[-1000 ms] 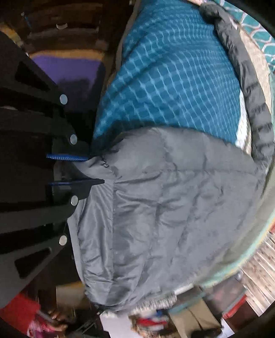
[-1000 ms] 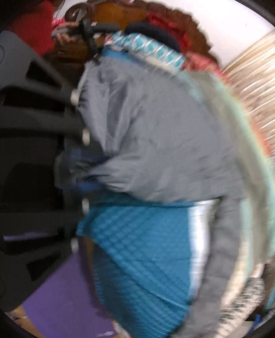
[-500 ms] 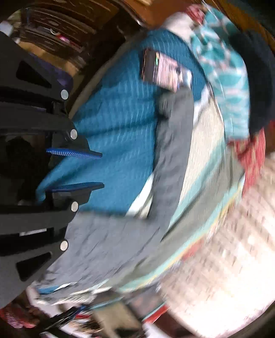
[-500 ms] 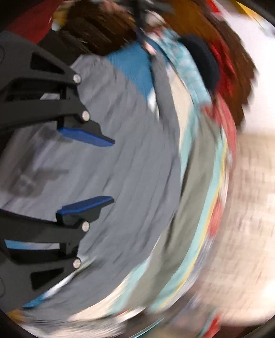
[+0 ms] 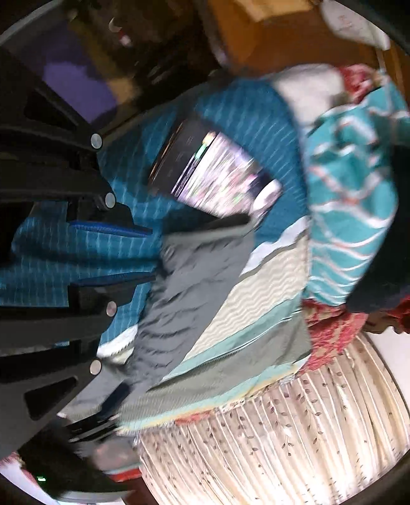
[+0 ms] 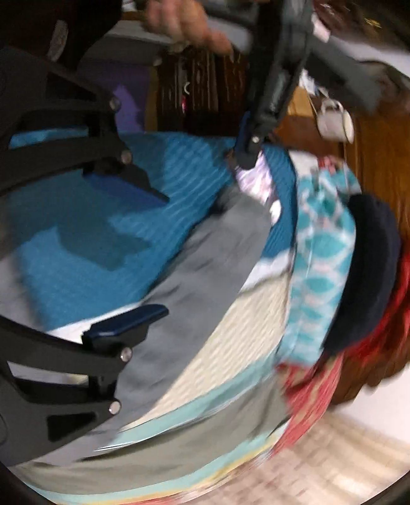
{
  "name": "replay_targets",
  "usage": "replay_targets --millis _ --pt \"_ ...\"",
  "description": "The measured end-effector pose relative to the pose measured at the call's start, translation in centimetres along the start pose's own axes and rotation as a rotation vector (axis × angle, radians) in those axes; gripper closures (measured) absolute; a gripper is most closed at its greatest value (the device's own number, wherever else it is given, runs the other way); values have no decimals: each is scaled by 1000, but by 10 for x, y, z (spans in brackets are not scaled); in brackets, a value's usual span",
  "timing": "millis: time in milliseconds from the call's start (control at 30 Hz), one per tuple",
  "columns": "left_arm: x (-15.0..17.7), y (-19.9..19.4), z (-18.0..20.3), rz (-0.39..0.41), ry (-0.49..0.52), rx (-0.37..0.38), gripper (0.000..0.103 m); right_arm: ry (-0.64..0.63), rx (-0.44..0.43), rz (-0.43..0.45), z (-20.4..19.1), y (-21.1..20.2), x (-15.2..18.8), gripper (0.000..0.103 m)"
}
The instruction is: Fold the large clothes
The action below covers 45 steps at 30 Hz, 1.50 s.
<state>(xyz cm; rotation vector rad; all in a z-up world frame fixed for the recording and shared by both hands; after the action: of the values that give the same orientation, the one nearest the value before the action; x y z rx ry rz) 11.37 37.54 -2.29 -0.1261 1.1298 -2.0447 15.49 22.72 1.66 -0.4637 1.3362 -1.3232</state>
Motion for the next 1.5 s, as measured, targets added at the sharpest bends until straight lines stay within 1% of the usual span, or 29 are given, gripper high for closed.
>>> replay_targets --millis 100,200,233,267,300,333,367,400,467,533,600,633,667,700,733,767,800,833,900,1000,1067,1100,1200,1367,1500 --pt "0 -21 -6 51 36 -76 60 -58 -3 -33 -20 44 -39 41" --pt "-5 -37 -5 113 85 -156 60 -52 23 -68 -24 78 -67 41" --pt "-7 -39 -6 119 98 -164 60 -35 17 -88 -22 88 -73 61" --pt "-9 -40 -2 123 121 -178 60 -5 -6 -102 -18 91 -76 93" --pt "-13 -39 3 123 141 -184 60 47 -30 -102 -9 89 -79 95" --pt "-17 -38 7 122 152 -184 60 97 -49 -76 1 83 -82 95" --pt "-20 -32 15 118 166 -178 60 160 -72 -29 16 73 -84 96" --pt "-24 -25 24 111 178 -168 60 246 -88 23 41 55 -81 96" --pt "-31 -9 45 99 212 -141 60 389 -112 78 89 32 -70 96" --pt "-42 16 80 95 260 -112 60 533 -123 127 141 10 -45 96" --pt "-49 41 111 87 291 -84 60 696 -114 167 199 -10 -3 96" --pt "-51 55 128 75 303 -67 60 750 -106 177 218 -16 15 96" --pt "-54 77 150 48 317 -35 60 817 -90 185 240 -22 39 96" --pt "-55 93 166 24 323 -17 60 900 -67 189 267 -30 73 96" --pt "-56 116 189 -17 335 7 60 961 -52 189 285 -34 101 96" --pt "-55 134 206 -52 347 27 60 1001 -42 188 297 -37 120 96" --pt "-54 150 220 -77 360 32 60 1067 -26 185 314 -41 154 96" --pt "-52 165 234 -97 374 29 60 1114 -15 186 326 -44 180 96" --pt "-45 195 264 -132 414 14 60 1187 5 193 342 -49 222 96" --pt "-32 230 299 -166 472 -16 60 1323 36 200 362 -57 302 96" --pt "-19 250 324 -181 519 -29 60 1389 40 195 367 -55 340 96" --pt "-12 258 335 -184 544 -41 60 1410 43 188 368 -53 354 96" --pt "5 276 362 -198 606 -67 60 1481 65 173 369 -53 407 96" --pt "27 293 390 -211 686 -102 60 1596 83 201 374 -57 463 96" --pt "41 303 397 -220 731 -131 60 1665 101 196 374 -60 496 99"
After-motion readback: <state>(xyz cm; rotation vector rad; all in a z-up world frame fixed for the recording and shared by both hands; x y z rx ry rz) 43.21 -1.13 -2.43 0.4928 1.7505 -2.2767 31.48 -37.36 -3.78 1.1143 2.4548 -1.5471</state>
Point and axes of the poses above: each gripper's, at about its wrist camera, not at the fingertips, and y roughly the way its jaws point, z to its right, x to its underside, the point moved 5 cm from there along y, roughly the way its jaws point, and after that the axes turned 12 degrees about -z, right-handed, at the moved point
